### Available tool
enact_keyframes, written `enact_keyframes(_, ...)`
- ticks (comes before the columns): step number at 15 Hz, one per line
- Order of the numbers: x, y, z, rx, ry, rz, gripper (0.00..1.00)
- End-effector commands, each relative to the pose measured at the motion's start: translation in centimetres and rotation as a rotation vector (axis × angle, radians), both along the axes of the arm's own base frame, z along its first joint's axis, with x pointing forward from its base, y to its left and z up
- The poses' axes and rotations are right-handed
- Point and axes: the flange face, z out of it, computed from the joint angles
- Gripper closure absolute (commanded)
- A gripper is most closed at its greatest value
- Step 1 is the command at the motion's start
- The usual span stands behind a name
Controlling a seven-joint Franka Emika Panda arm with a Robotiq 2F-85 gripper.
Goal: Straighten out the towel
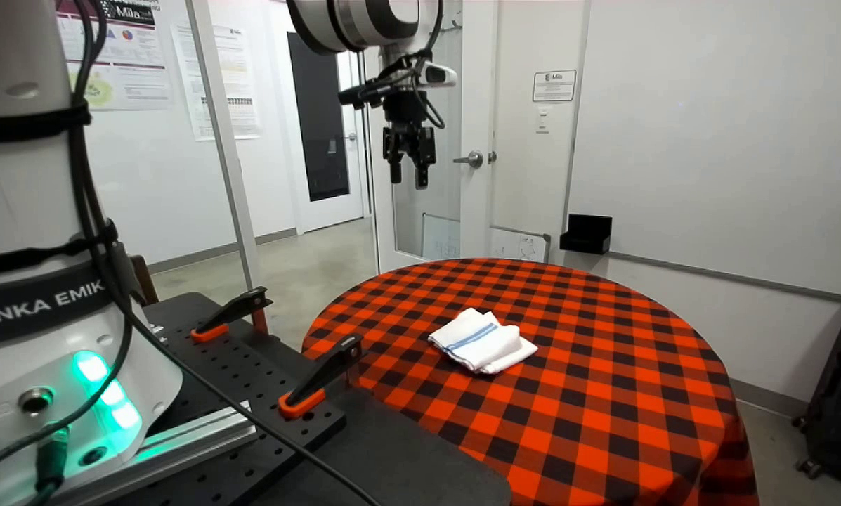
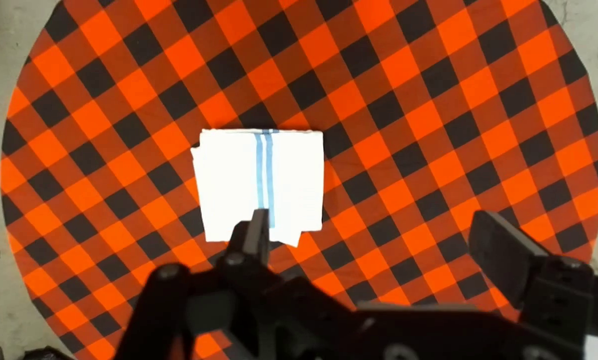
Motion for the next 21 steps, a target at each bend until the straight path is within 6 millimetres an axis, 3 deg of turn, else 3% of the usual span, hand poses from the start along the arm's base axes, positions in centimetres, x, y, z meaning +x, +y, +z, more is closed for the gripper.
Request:
enact_keyframes(1, 3.6, 0.6, -6.1, 0.047, 0.053, -0.055, 0.0)
enact_keyframes(5, 5.9, 1.1, -11.0, 0.085, 0.09, -0.124, 0.0)
enact_keyframes(12, 8.5, 0.7, -17.3, 0.094, 0.13, -0.247, 0.0)
enact_keyframes(17, 9.8, -0.1, -21.7, -0.034, 0.043, -0.312, 0.0)
enact_keyframes(21, 10.1, 0.4, -25.4, -0.132, 0.011, -0.31, 0.0)
